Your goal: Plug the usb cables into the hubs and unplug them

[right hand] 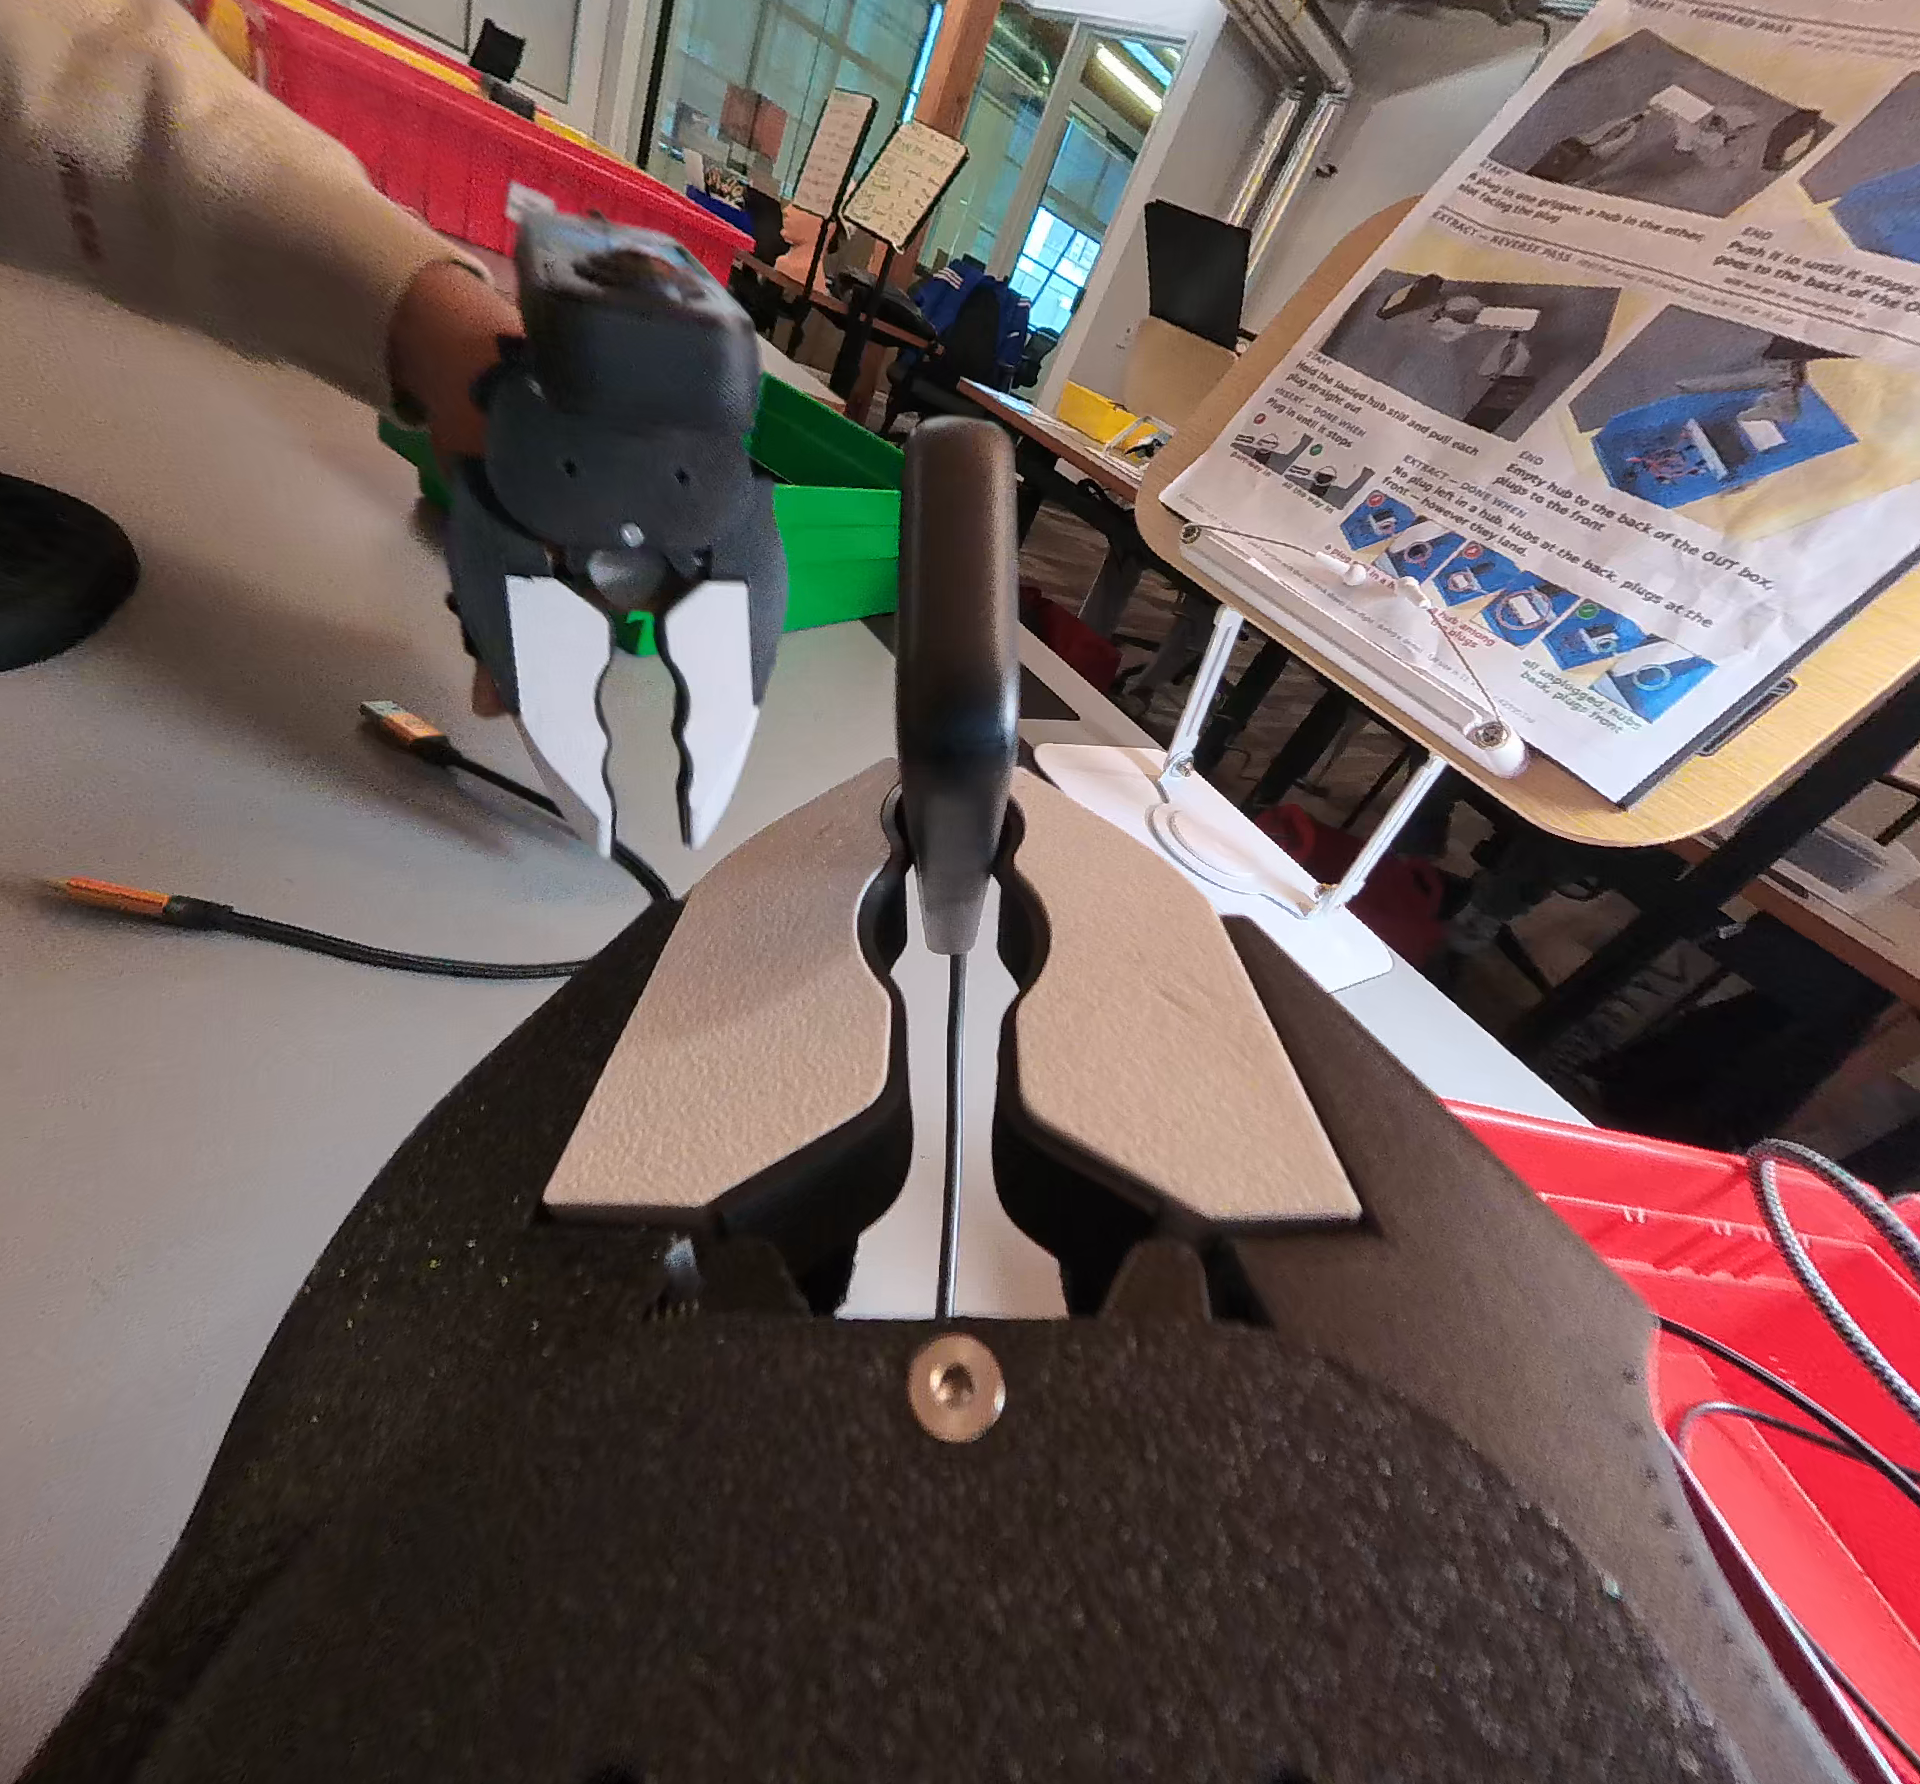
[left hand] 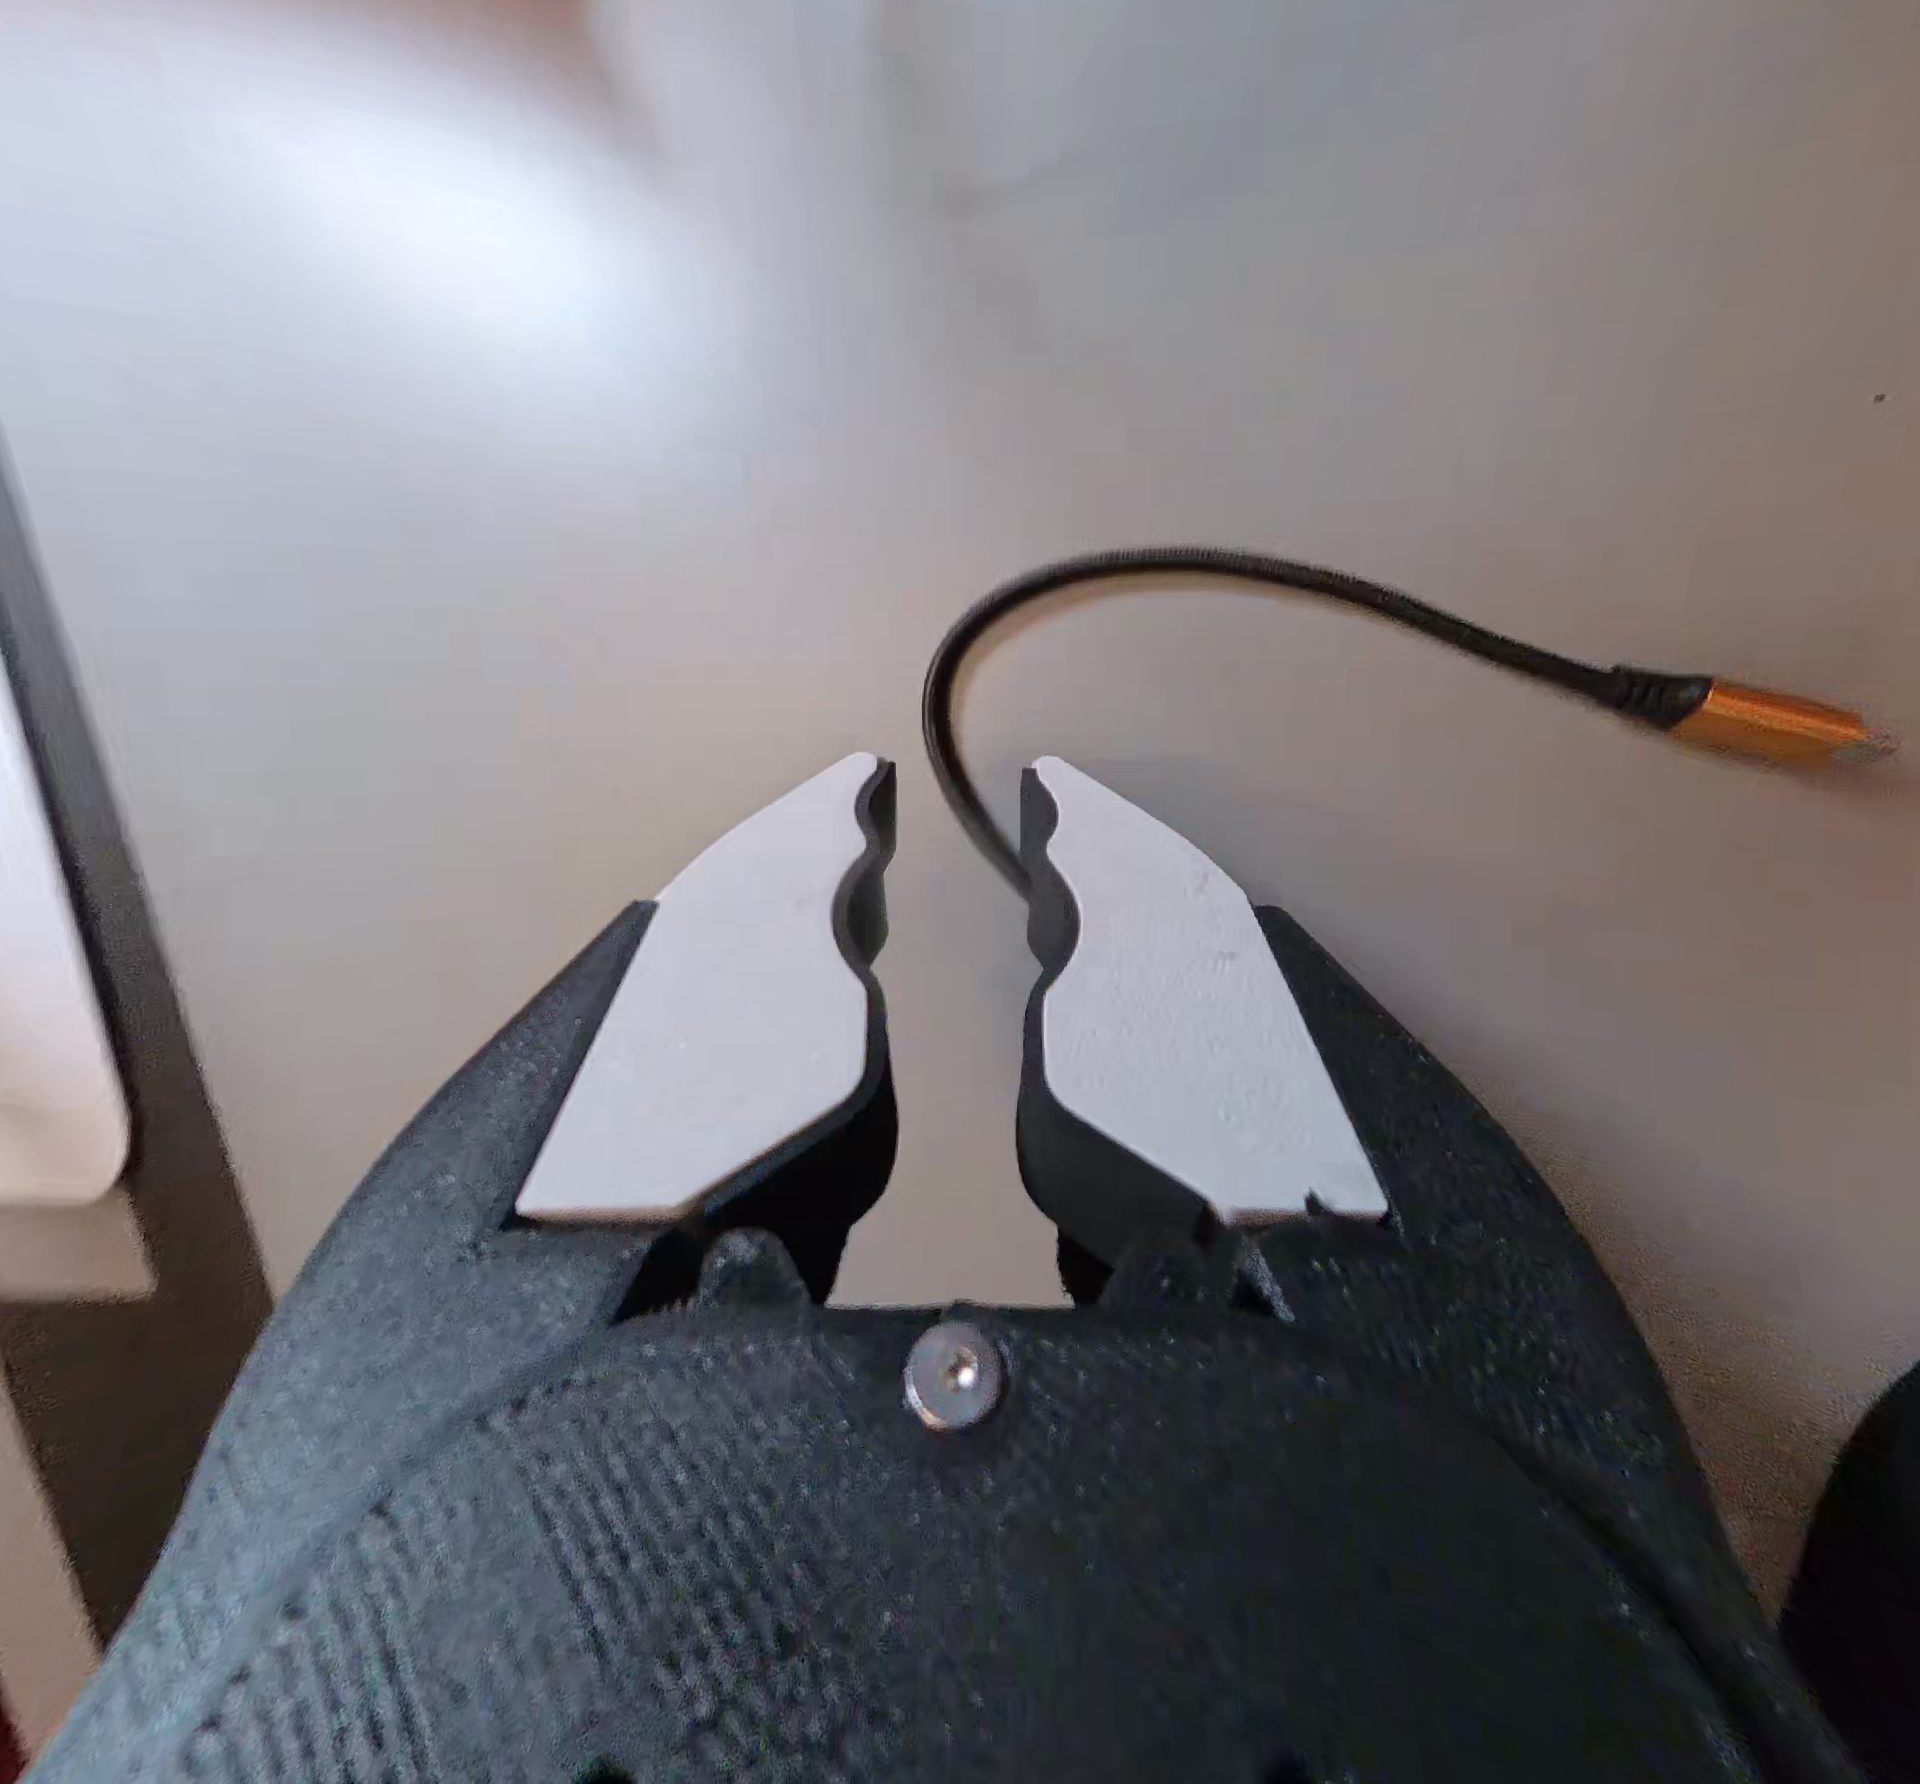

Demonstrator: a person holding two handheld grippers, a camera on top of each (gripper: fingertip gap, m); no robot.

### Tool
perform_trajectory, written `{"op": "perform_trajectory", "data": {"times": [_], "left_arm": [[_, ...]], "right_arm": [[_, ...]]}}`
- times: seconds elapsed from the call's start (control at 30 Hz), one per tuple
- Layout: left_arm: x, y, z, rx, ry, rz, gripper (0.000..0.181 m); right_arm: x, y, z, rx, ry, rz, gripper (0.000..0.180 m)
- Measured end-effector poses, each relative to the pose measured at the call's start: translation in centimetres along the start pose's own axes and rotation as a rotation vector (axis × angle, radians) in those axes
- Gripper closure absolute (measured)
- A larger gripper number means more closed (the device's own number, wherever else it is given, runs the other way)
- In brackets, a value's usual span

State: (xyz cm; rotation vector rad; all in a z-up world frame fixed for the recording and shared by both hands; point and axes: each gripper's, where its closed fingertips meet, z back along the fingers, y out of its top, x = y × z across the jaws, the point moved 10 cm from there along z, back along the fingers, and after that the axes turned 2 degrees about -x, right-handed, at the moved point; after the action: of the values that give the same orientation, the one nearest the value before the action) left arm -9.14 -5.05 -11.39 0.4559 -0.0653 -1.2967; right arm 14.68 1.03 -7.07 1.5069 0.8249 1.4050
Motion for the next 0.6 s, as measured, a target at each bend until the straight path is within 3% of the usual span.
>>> {"op": "perform_trajectory", "data": {"times": [0.17,0.33,0.47,0.6], "left_arm": [[-2.1,1.7,-2.6,-0.046,-0.196,-0.125,0.156],[-3.4,2.5,-3.9,-0.052,-0.367,-0.117,0.166],[-4.4,2.0,-4.1,-0.014,-0.356,0.041,0.175],[-5.1,0.1,-3.9,0.041,-0.287,0.323,0.176]], "right_arm": [[0.7,-0.2,0.4,0.006,-0.024,-0.020,0.167],[1.6,-0.6,0.8,0.014,-0.044,-0.059,0.167],[2.0,-0.8,1.0,0.016,-0.061,-0.065,0.167],[2.2,-0.8,1.1,0.024,-0.065,-0.080,0.167]]}}
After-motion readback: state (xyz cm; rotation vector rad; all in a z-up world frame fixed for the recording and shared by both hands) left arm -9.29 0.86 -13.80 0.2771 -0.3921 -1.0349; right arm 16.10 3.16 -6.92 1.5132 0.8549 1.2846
